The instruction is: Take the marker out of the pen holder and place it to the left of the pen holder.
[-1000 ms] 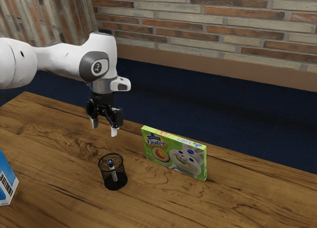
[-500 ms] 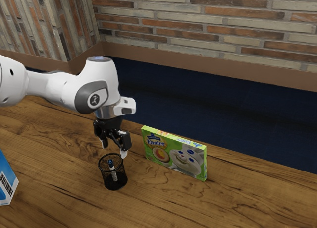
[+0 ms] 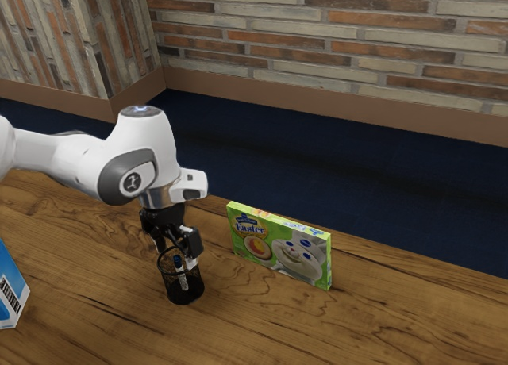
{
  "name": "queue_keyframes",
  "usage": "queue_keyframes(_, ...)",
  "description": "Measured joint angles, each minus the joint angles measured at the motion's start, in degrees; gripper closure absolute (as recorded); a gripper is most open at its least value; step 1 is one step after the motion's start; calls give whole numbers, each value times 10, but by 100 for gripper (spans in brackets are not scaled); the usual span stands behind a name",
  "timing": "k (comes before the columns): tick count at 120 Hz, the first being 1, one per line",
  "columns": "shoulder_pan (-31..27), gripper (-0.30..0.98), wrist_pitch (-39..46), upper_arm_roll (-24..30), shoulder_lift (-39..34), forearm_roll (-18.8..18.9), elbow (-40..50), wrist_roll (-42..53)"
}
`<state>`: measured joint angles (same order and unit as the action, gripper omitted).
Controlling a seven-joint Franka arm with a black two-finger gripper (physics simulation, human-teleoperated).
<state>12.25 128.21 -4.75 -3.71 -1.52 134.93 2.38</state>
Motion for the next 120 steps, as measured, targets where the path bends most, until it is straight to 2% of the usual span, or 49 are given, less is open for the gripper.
queue_keyframes(34, -2, 4, 3, 0, -14, 0, 22, -5)
queue_keyframes(40, -2, 11, 4, 0, -14, 0, 23, -6)
queue_keyframes(60, -1, 47, 5, 0, -20, 1, 21, -8)
queue_keyframes(73, -1, 62, 5, 0, -20, 1, 22, -9)
queue_keyframes(90, -3, 72, 5, 0, -21, 6, 22, -14)
queue_keyframes(110, -5, 76, 4, -1, -36, 14, 22, -23)
queue_keyframes(120, -9, 77, -3, -3, -65, 26, 21, -27)
